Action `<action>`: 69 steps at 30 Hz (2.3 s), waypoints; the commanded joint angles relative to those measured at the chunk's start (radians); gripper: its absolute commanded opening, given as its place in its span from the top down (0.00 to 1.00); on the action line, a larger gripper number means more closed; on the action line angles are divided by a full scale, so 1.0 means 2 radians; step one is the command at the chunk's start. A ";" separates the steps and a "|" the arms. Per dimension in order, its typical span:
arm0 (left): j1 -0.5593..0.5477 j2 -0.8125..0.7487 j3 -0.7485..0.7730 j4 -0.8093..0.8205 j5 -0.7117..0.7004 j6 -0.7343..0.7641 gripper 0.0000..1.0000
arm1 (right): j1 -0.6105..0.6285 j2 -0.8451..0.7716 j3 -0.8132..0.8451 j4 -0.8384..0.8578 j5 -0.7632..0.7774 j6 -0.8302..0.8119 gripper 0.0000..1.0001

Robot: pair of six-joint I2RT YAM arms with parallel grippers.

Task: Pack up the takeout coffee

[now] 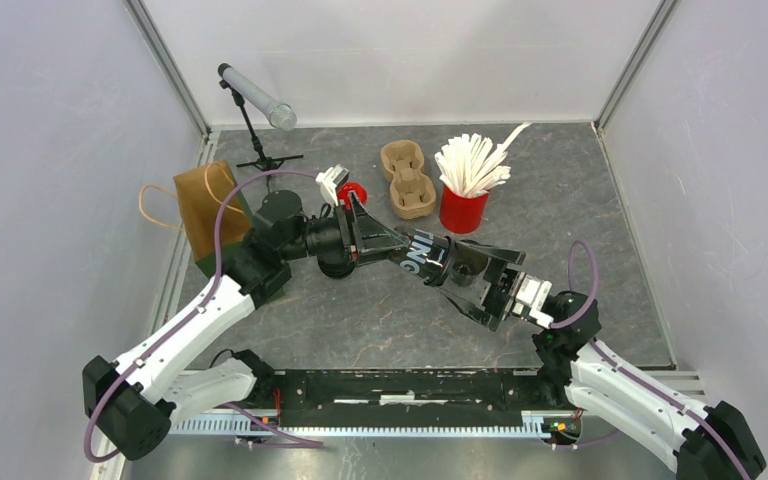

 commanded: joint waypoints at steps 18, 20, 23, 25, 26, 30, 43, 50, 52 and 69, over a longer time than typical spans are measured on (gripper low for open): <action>-0.001 0.007 0.075 -0.156 -0.054 0.144 0.00 | 0.001 -0.066 0.151 -0.478 0.317 0.043 0.19; -0.001 0.007 0.085 -0.186 -0.067 0.171 0.00 | 0.001 -0.038 0.221 -0.592 0.376 0.042 0.17; -0.001 0.005 0.092 -0.222 -0.080 0.209 0.00 | 0.001 0.016 0.331 -0.725 0.411 0.037 0.14; -0.001 0.005 0.099 -0.246 -0.087 0.233 0.00 | 0.001 0.055 0.392 -0.796 0.431 0.040 0.15; -0.001 0.004 0.102 -0.256 -0.090 0.246 0.00 | 0.001 0.073 0.418 -0.829 0.450 0.044 0.15; -0.002 0.006 0.109 -0.287 -0.095 0.275 0.00 | -0.002 0.128 0.498 -0.934 0.511 0.057 0.16; -0.001 0.025 0.116 -0.351 -0.055 0.358 0.00 | -0.093 0.267 0.578 -1.076 0.477 0.048 0.09; -0.001 0.027 0.108 -0.352 -0.058 0.363 0.00 | -0.250 0.314 0.548 -1.040 0.355 -0.032 0.16; -0.001 0.027 0.107 -0.351 -0.058 0.367 0.00 | -0.264 0.319 0.550 -1.032 0.353 -0.041 0.15; -0.001 0.037 0.114 -0.346 -0.109 0.397 0.00 | -0.443 0.292 0.438 -0.754 0.352 0.130 0.15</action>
